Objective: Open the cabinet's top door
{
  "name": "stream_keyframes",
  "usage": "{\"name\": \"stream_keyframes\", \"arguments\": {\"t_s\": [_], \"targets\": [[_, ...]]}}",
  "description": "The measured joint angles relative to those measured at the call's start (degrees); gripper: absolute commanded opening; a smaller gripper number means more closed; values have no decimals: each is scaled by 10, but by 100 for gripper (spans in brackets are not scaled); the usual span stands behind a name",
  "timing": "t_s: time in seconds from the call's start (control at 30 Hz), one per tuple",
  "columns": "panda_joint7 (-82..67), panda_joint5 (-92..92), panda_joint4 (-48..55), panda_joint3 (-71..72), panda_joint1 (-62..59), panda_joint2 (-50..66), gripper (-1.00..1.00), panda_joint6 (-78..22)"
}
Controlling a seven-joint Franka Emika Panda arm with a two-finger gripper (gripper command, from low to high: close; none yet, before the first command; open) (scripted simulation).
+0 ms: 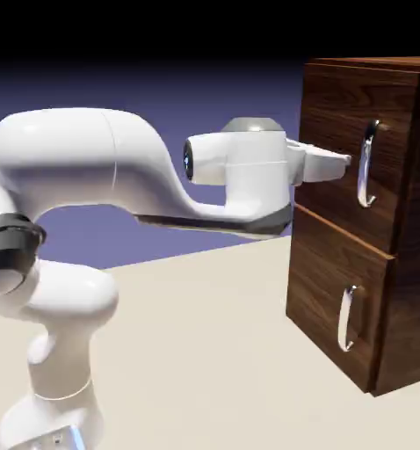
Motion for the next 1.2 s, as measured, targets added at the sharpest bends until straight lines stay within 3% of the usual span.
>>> {"name": "stream_keyframes", "arguments": {"t_s": [0.17, 0.37, 0.4, 0.77, 1.2], "targets": [[88, -117, 23, -45, 43, -13, 0, -6], [93, -126, 100, -115, 146, 16, 0, -13], [93, -127, 104, -119, 152, 18, -100, -13], [82, -7, -40, 38, -35, 54, -100, -133], [-15, 280, -230, 308, -189, -4, -100, -405]]}}
